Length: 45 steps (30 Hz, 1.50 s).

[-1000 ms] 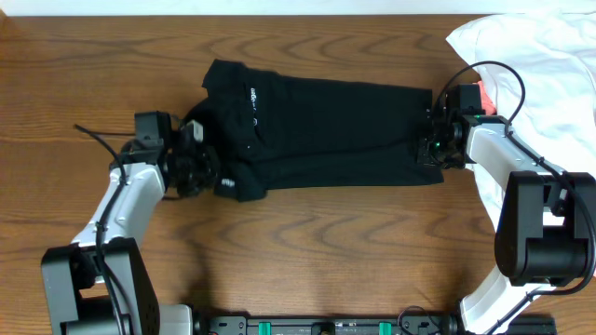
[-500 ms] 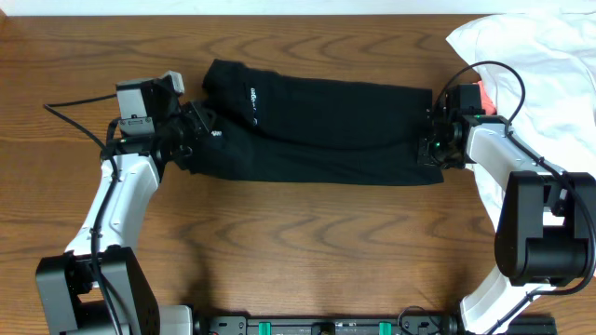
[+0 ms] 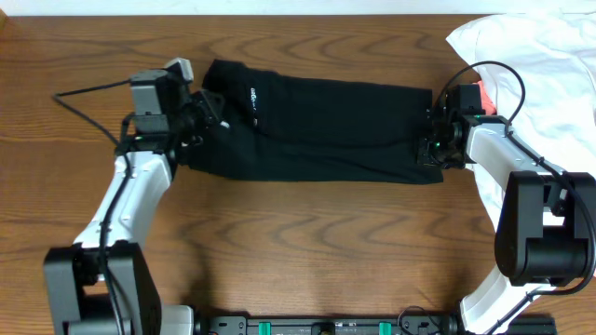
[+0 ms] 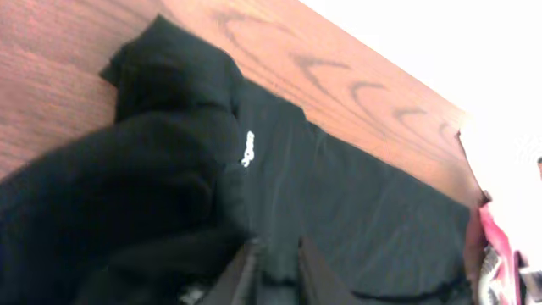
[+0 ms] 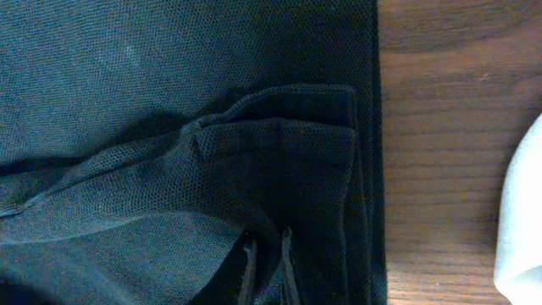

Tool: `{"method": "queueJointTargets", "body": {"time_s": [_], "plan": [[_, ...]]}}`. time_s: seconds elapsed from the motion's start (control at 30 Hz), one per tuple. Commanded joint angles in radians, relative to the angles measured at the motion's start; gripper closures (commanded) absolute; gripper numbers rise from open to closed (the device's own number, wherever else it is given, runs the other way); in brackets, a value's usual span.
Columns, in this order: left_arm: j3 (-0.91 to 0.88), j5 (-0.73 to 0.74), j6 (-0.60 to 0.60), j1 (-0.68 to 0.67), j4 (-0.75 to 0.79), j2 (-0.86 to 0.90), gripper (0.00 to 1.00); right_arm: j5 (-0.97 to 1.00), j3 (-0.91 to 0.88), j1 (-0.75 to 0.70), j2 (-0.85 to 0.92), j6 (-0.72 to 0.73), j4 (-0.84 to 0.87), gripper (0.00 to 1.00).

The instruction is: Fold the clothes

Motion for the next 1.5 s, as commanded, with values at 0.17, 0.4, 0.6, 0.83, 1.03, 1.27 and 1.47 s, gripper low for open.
{"method": "queueJointTargets", "body": {"time_s": [0.17, 0.4, 0.6, 0.83, 1.03, 1.27, 1.47], "plan": [[0.015, -0.126, 0.008, -0.013, 0.041, 0.11, 0.78, 0.003, -0.032, 0.008, 0.026, -0.007, -0.019, 0.89], [0.015, -0.002, 0.01, -0.013, 0.029, 0.089, 0.78, 0.003, -0.032, 0.008, 0.026, -0.007, -0.019, 0.89], [0.015, 0.19, -0.016, -0.043, -0.183, 0.066, 0.88, 0.003, -0.032, 0.008, 0.026, -0.007, -0.019, 0.89], [0.015, 0.021, 0.027, -0.105, -0.459, 0.066, 0.93, 0.003, -0.032, 0.008, 0.026, -0.007, -0.023, 0.89], [0.015, 0.012, 0.026, -0.123, -0.468, 0.066, 0.7, 0.003, -0.032, 0.008, 0.026, -0.007, -0.039, 0.89], [0.011, -0.036, 0.025, -0.123, -0.461, 0.066, 0.5, 0.003, -0.032, 0.008, 0.026, -0.007, -0.039, 0.89], [-0.012, -0.036, 0.018, -0.123, -0.4, 0.077, 0.5, 0.003, -0.032, 0.009, 0.026, -0.007, -0.039, 0.89]]}}
